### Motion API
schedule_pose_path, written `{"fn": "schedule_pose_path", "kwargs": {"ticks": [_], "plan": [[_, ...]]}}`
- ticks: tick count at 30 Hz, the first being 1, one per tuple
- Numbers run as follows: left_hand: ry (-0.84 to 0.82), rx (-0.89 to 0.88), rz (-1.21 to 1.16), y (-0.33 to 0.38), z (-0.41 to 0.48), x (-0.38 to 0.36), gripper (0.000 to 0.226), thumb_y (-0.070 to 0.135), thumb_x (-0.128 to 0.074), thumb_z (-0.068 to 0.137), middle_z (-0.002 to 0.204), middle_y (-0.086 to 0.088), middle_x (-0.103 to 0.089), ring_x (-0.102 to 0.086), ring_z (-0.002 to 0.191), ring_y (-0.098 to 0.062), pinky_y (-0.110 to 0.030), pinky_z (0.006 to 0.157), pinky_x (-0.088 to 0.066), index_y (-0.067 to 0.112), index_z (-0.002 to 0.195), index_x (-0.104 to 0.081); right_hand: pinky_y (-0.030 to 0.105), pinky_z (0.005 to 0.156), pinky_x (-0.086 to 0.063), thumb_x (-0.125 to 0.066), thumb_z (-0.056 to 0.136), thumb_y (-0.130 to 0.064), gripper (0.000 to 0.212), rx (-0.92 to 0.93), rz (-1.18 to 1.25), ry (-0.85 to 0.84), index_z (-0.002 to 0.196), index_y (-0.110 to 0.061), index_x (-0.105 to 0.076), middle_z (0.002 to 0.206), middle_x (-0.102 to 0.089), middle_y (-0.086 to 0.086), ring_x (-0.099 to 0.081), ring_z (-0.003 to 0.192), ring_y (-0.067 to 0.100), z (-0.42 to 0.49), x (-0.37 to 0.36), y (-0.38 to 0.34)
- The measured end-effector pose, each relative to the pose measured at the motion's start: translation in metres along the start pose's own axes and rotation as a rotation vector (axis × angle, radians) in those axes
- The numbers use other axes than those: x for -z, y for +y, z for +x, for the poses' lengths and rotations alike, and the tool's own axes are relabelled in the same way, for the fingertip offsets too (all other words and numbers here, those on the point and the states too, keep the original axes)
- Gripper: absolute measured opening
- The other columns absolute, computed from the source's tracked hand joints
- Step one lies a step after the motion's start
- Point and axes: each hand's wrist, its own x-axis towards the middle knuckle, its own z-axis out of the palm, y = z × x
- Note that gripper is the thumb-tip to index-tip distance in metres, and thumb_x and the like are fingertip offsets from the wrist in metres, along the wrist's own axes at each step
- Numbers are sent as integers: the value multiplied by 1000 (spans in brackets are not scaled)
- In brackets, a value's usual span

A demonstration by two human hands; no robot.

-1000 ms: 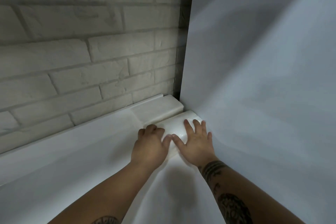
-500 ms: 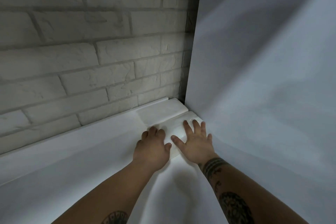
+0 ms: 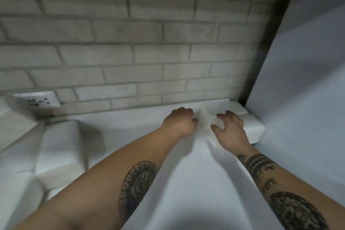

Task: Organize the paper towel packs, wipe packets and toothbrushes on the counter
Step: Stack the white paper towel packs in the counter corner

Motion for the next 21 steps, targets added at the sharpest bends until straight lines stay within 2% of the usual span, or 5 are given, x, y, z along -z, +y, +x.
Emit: {"fn": "schedule_pose_path", "kwargs": {"ticks": [6, 9, 14, 18, 21], "plan": [[152, 188, -55, -109, -118, 70, 36, 33, -44, 100, 128, -7, -65, -60, 118, -29, -35, 93, -53, 19, 127, -64, 27, 106, -35, -70, 94, -22, 36, 202, 274, -216, 130, -18, -65, 131, -52, -2, -51, 129, 20, -100, -66, -132], [219, 325, -117, -172, -190, 94, 37, 33, -47, 97, 128, -6, -67, -62, 117, -29, -38, 94, -55, 22, 127, -66, 25, 95, -37, -68, 96, -25, 35, 258, 340, -367, 131, -21, -64, 128, -50, -7, -51, 118, 12, -156, -105, -195], [322, 500, -147, -245, -304, 125, 35, 37, -55, 97, 131, 0, -67, -61, 121, -22, -33, 98, -51, 25, 128, -66, 24, 91, -40, -66, 97, -27, 37, 317, 444, -542, 133, -24, -61, 135, -54, -9, -55, 122, 14, -230, -159, -285], [589, 570, -198, -288, -377, 165, 32, 35, -61, 94, 122, 6, -71, -64, 112, -18, -28, 93, -51, 26, 124, -70, 17, 84, -43, -65, 97, -32, 32, 313, 557, -646, 129, -30, -61, 136, -57, -11, -57, 120, 8, -279, -184, -354], [768, 682, -190, -323, -415, 181, 31, 31, -64, 91, 124, 8, -67, -53, 119, -21, -35, 97, -48, 26, 122, -68, 9, 78, -43, -60, 100, -35, 29, 314, 641, -686, 128, -29, -62, 126, -63, -14, -61, 108, 0, -306, -191, -405]]}}
